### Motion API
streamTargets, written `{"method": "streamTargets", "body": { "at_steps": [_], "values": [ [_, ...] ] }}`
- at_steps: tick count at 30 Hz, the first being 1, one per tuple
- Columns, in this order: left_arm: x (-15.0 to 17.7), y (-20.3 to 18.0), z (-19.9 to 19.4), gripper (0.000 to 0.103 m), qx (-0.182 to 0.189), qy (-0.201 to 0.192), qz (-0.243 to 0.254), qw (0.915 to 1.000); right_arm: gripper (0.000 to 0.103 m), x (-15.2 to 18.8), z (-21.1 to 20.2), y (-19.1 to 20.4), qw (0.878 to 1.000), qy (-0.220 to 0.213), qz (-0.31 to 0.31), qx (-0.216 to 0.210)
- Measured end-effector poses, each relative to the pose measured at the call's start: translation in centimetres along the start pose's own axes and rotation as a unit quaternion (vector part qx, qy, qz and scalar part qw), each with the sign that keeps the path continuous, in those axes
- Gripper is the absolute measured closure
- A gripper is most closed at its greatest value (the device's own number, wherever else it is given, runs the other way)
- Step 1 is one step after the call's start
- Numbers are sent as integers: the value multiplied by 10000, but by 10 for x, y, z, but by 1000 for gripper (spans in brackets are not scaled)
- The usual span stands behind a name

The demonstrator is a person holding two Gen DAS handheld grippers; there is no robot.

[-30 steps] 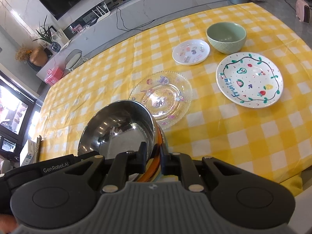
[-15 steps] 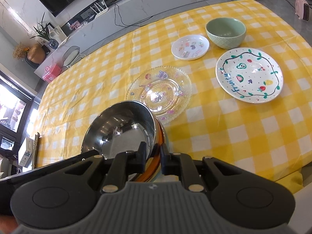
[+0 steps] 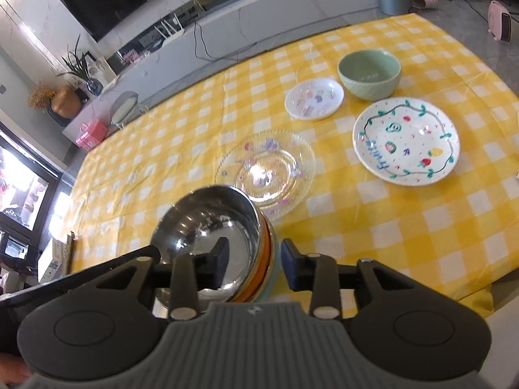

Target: Organize plates and bowls

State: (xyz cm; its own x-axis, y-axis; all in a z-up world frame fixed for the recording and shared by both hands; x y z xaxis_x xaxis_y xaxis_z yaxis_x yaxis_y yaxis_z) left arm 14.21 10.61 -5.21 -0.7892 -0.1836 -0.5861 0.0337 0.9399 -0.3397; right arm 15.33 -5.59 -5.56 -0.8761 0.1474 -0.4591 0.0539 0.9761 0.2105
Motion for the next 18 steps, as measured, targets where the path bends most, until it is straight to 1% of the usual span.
{"method": "streamTargets", "body": {
  "at_steps": [1, 5, 7, 10, 13, 15, 16, 18],
  "values": [
    [-1, -4, -2, 56, 16, -27, 47, 10000, 61, -1, -4, -1, 10000, -48, 5, -6],
    [-1, -24, -8, 54, 149, -72, 268, 9995, 50, -4, -22, -9, 9998, -216, 46, -7],
    [-1, -36, -9, 54, 215, -81, 390, 9990, 47, -6, -31, -14, 9995, -317, 71, -2],
    [-2, -53, -9, 54, 415, -145, 443, 9980, 43, -10, -44, -28, 9988, -477, 110, 66],
    [-7, -71, -12, 53, 537, -334, 547, 9965, 39, -17, -54, -46, 9976, -637, 185, 185],
    [-13, -84, -12, 49, 509, -470, 704, 9951, 37, -24, -58, -60, 9963, -752, 246, 326],
    [-15, -90, -12, 49, 485, -532, 806, 9941, 36, -27, -60, -67, 9956, -807, 280, 398],
    [-19, -103, -7, 49, 430, -531, 1016, 9925, 34, -36, -63, -82, 9941, -890, 346, 511]
  ]
}}
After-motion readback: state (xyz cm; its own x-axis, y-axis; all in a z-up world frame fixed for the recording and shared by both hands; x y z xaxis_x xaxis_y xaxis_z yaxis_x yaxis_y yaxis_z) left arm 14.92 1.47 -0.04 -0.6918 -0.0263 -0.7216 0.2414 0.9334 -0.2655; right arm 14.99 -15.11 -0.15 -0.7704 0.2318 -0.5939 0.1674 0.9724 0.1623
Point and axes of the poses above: each gripper's, at about its wrist camera, not at the fingertips, and z roughly the way its jaws point, y to its left, x to its underside, the point moved 8 cm from there along z, roughly the way its jaws point, and after that the axes turned 15 degrees about x, right-handed, at the moved point
